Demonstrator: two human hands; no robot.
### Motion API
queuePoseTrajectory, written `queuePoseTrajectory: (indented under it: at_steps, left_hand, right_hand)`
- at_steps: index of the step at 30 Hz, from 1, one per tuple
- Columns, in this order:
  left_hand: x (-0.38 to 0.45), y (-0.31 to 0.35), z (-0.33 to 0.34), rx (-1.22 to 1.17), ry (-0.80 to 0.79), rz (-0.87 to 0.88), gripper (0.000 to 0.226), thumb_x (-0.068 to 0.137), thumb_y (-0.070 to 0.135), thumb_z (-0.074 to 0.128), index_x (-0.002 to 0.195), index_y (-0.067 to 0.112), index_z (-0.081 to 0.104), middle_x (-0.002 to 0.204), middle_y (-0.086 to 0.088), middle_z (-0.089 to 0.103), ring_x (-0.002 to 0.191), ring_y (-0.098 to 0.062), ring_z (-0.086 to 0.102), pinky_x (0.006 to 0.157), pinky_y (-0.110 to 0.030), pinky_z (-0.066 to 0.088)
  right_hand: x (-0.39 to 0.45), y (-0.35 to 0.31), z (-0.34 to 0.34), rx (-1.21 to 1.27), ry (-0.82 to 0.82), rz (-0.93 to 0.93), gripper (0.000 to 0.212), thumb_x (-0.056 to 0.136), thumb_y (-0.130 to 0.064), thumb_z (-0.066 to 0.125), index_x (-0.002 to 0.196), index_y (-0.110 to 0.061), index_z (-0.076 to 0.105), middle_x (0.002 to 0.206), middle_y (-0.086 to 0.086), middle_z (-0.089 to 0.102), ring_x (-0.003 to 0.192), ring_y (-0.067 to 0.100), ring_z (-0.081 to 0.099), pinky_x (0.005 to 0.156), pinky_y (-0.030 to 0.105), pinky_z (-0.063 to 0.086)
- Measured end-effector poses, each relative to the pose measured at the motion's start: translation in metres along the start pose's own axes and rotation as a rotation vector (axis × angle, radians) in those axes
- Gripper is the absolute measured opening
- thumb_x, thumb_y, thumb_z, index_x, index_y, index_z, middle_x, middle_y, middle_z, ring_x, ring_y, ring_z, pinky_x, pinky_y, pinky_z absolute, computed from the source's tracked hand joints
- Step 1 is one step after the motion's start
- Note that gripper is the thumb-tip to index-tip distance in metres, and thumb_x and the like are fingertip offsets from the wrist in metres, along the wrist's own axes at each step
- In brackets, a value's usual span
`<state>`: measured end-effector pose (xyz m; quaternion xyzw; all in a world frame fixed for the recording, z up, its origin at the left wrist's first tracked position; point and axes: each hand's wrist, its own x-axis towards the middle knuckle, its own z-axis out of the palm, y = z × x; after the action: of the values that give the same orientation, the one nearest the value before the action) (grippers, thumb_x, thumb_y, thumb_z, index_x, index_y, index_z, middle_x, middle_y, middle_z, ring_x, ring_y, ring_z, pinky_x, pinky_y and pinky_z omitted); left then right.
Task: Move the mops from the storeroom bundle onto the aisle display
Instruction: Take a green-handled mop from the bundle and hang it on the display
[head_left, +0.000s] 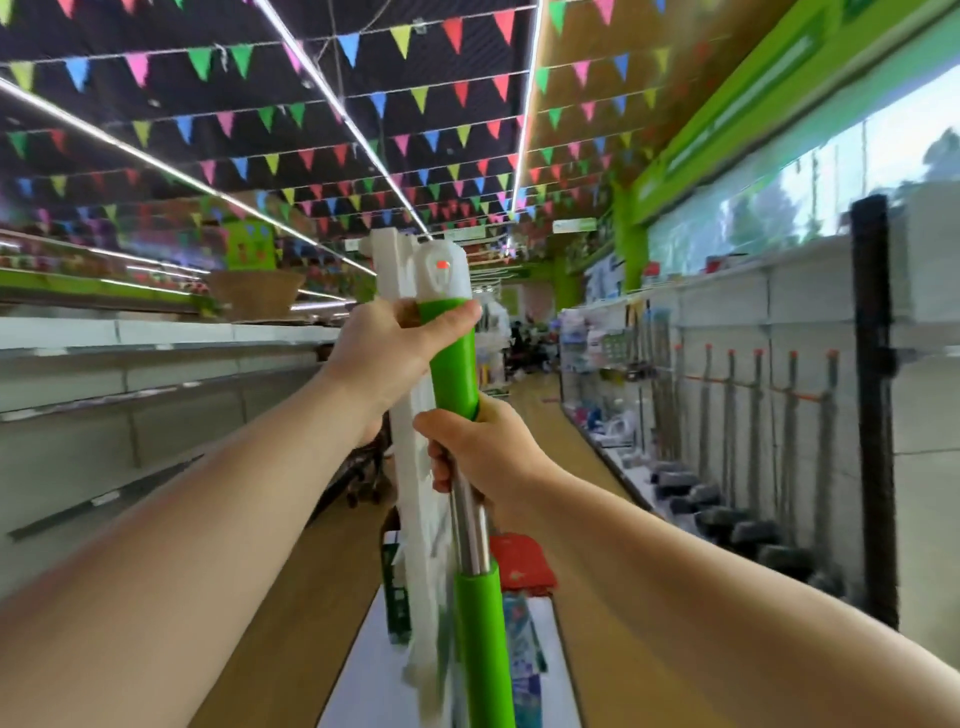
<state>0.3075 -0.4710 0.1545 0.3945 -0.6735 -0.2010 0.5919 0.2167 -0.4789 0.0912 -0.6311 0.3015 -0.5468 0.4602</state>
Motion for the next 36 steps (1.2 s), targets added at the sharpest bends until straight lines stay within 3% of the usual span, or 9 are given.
queuePoseTrajectory:
  at_steps: [5,11,14,18,23,30,32,36]
  left_hand:
    - [0.053,-0.025,0.075,-0.084,-0.063,0.020,0.013,0.078,0.034,0.069,0.081,0.022,0.067,0.095,-0.007,0.070,0.089,-0.021,0.064,0.083,-0.033,0.048]
    - [0.127,-0.071,0.167,-0.248,-0.187,0.050,0.007,0.081,0.029,0.067,0.084,0.022,0.065,0.087,-0.001,0.068,0.080,-0.013,0.063,0.064,-0.016,0.051]
    - [0.174,-0.096,0.207,-0.310,-0.243,0.054,0.016,0.080,0.026,0.068,0.094,0.020,0.068,0.092,-0.003,0.069,0.095,-0.023,0.064,0.085,-0.036,0.051]
    - [0.238,-0.119,0.254,-0.382,-0.271,0.033,0.014,0.078,0.024,0.069,0.092,0.021,0.068,0.098,-0.004,0.070,0.105,-0.027,0.063,0.096,-0.040,0.047]
    - [0.308,-0.144,0.312,-0.356,-0.281,0.063,0.010,0.080,0.023,0.067,0.090,0.020,0.066,0.095,-0.004,0.069,0.096,-0.024,0.061,0.082,-0.032,0.048]
    - [0.395,-0.197,0.400,-0.290,-0.187,0.093,0.016,0.081,0.025,0.067,0.095,0.017,0.068,0.104,-0.007,0.069,0.103,-0.024,0.062,0.093,-0.038,0.048]
    - [0.423,-0.207,0.422,-0.285,-0.143,0.086,0.017,0.081,0.023,0.067,0.096,0.014,0.069,0.100,-0.008,0.069,0.097,-0.023,0.063,0.092,-0.036,0.049]
    - [0.476,-0.230,0.449,-0.237,-0.045,0.064,0.021,0.080,0.024,0.068,0.098,0.011,0.069,0.097,-0.008,0.069,0.095,-0.026,0.064,0.092,-0.039,0.050]
  right_hand:
    - [0.040,0.015,-0.080,-0.093,0.099,0.000,0.020,0.086,-0.005,0.055,0.069,-0.010,0.045,0.056,0.004,0.043,0.035,0.010,0.040,0.036,0.014,0.035]
    - [0.109,0.043,-0.177,-0.223,0.220,-0.017,0.023,0.085,-0.005,0.054,0.065,-0.011,0.045,0.054,0.004,0.045,0.039,0.014,0.042,0.041,0.021,0.040]
    - [0.149,0.052,-0.223,-0.262,0.267,-0.029,0.022,0.085,-0.004,0.054,0.066,-0.010,0.045,0.053,0.003,0.045,0.038,0.012,0.043,0.038,0.018,0.040]
    - [0.205,0.060,-0.279,-0.292,0.281,-0.024,0.020,0.085,-0.004,0.053,0.067,-0.009,0.046,0.053,0.004,0.045,0.039,0.012,0.043,0.039,0.018,0.041]
    - [0.275,0.076,-0.346,-0.299,0.278,-0.051,0.021,0.087,-0.006,0.054,0.067,-0.009,0.047,0.055,0.004,0.047,0.044,0.015,0.044,0.041,0.019,0.044]
    - [0.371,0.121,-0.443,-0.260,0.178,-0.077,0.024,0.086,-0.011,0.056,0.063,-0.010,0.049,0.052,0.004,0.048,0.044,0.016,0.046,0.051,0.029,0.044]
    - [0.404,0.130,-0.468,-0.211,0.139,-0.079,0.023,0.086,-0.010,0.056,0.064,-0.010,0.048,0.053,0.005,0.048,0.043,0.016,0.046,0.053,0.032,0.042]
    - [0.467,0.143,-0.501,-0.126,0.027,-0.079,0.025,0.086,-0.010,0.056,0.063,-0.009,0.048,0.053,0.006,0.047,0.040,0.015,0.045,0.049,0.027,0.041]
